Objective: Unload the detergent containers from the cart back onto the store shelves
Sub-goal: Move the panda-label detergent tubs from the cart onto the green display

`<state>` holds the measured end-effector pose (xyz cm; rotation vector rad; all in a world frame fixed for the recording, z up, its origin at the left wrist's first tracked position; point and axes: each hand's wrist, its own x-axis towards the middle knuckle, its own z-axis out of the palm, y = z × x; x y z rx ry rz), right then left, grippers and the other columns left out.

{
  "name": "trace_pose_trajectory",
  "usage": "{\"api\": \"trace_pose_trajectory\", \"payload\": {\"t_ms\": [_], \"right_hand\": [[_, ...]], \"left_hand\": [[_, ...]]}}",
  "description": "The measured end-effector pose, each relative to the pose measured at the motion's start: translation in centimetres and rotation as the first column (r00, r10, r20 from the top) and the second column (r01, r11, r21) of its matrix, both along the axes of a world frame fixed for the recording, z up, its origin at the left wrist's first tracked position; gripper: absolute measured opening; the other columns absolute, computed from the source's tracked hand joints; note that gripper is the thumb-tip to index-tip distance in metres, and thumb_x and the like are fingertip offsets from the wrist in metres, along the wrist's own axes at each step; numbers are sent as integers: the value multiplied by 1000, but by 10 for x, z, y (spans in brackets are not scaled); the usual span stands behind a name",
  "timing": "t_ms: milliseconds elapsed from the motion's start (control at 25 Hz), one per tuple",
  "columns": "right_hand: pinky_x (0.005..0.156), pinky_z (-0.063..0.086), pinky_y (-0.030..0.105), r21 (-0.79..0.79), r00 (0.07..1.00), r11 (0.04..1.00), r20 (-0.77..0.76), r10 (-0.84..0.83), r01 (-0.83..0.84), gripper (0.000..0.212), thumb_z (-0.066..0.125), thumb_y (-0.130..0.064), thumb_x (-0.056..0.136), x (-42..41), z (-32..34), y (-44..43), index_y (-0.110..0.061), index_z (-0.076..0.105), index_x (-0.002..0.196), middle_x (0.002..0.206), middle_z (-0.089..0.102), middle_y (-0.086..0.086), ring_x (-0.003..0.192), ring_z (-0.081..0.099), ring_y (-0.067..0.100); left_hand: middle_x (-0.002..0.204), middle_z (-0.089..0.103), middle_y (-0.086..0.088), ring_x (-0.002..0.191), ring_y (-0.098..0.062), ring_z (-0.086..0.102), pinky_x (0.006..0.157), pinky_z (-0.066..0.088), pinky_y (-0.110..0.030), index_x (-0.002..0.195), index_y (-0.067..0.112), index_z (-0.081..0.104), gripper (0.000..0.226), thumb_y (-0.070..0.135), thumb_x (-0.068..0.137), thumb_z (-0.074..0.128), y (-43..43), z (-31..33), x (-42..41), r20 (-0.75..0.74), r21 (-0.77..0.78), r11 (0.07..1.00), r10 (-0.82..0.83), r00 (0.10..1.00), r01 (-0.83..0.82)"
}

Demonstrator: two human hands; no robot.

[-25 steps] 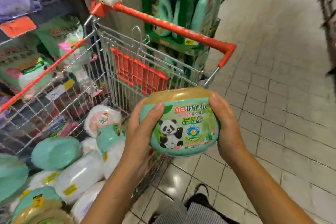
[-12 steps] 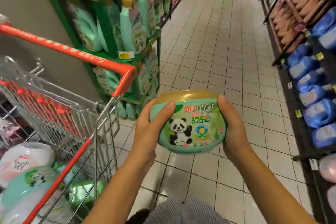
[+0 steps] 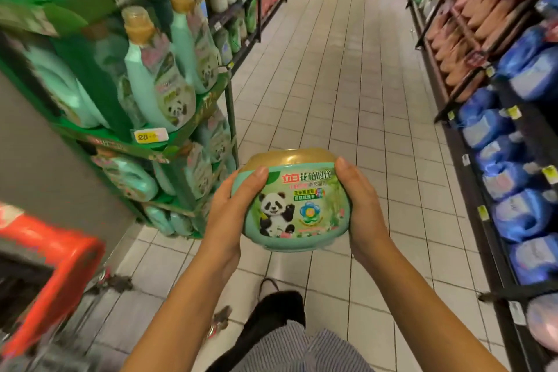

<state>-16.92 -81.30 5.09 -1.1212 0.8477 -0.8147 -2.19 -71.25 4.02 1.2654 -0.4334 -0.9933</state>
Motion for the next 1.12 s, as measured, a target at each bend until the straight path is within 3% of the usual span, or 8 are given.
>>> {"api": "trace_pose_trajectory", "payload": {"t_ms": [80,200,440,560,680,840,1040,1120], "right_hand": [[77,58,37,-16,1000,1000,-5,22,-22,57,64,-53,80,27,5,-38,-10,62,117,98,72,8,91,70,24],[84,57,44,-42,996,995,-16,86,-86,63,63,-58,74,78,21,-92,-13,62,118,106,72,12,97,69,30],[78,58,37,-129,957,951,45,288,-280,47,62,-51,76,186,42,-169,-19,65,110,100,73,5,91,71,22],[77,59,34,-170,888,883,68,454,-438,57,64,-56,71,246,50,-189,-17,65,113,102,73,4,93,71,22],[82,57,40,-207,777,780,117,619,-590,61,64,-56,72,318,62,-201,-14,63,116,108,71,9,98,70,25],[88,56,44,-273,527,553,168,833,-787,64,61,-54,77,411,90,-219,-12,57,125,114,69,10,104,68,26],[83,55,28,-410,184,229,147,972,-883,61,64,-45,75,518,133,-245,-19,50,129,112,69,-3,104,67,15],[88,54,34,-469,103,137,97,990,-873,71,72,-41,71,555,148,-249,-20,44,133,116,67,-2,109,65,19]], "left_hand": [[108,72,-15,103,-31,69,90,54,-43,117,9,65,70,52,63,75,-35,5,27,-14,-2,1000,7,1000,-7],[107,73,-15,102,-32,69,91,54,-44,116,8,66,72,51,60,77,-82,22,74,-13,-15,998,56,998,-56],[99,75,-13,88,-26,73,64,58,-28,113,10,66,69,49,58,77,-129,49,162,27,-84,963,260,965,-257],[99,75,-12,88,-26,73,64,58,-27,114,11,65,67,49,60,75,-129,55,192,58,-122,897,435,899,-426],[102,74,-12,91,-29,72,70,60,-34,117,12,63,66,52,64,71,-129,70,227,147,-180,783,620,771,-595],[101,74,-12,88,-25,73,65,58,-28,117,8,62,66,51,67,67,-136,101,278,232,-291,609,793,563,-738],[105,74,-9,94,-22,72,71,57,-27,124,6,58,74,53,67,66,-146,143,348,333,-371,470,872,358,-801],[105,74,-4,95,-18,71,74,56,-25,124,9,57,70,53,69,65,-146,158,377,401,-383,463,863,308,-799]]}}
